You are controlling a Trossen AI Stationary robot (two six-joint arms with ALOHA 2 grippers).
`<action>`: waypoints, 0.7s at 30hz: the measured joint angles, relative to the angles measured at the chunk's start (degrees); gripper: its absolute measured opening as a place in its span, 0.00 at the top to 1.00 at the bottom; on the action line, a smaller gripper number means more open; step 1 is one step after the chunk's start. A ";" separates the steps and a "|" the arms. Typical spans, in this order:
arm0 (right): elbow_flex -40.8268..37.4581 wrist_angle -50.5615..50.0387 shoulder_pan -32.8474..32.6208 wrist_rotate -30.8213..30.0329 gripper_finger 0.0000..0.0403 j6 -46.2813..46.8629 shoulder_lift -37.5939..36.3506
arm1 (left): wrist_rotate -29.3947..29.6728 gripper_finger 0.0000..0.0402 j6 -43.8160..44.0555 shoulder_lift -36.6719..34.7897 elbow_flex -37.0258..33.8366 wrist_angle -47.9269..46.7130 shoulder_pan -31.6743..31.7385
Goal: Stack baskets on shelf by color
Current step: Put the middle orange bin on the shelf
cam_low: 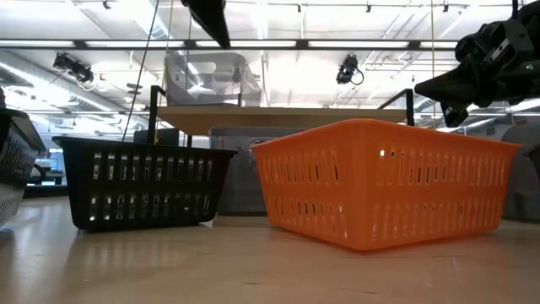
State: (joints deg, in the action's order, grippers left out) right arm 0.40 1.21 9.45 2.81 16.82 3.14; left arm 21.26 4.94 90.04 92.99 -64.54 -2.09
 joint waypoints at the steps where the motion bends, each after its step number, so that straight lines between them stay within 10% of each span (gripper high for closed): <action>1: -0.02 0.00 0.00 0.02 0.97 0.00 0.00 | -0.90 0.79 0.23 0.00 0.00 -0.91 0.00; 21: 0.00 0.00 0.00 0.02 0.97 0.00 0.00 | -0.97 0.79 3.32 0.00 0.00 -2.92 0.07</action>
State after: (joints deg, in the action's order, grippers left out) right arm 0.40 1.21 9.45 2.83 16.82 3.14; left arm 20.29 8.26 90.04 92.99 -67.46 -2.02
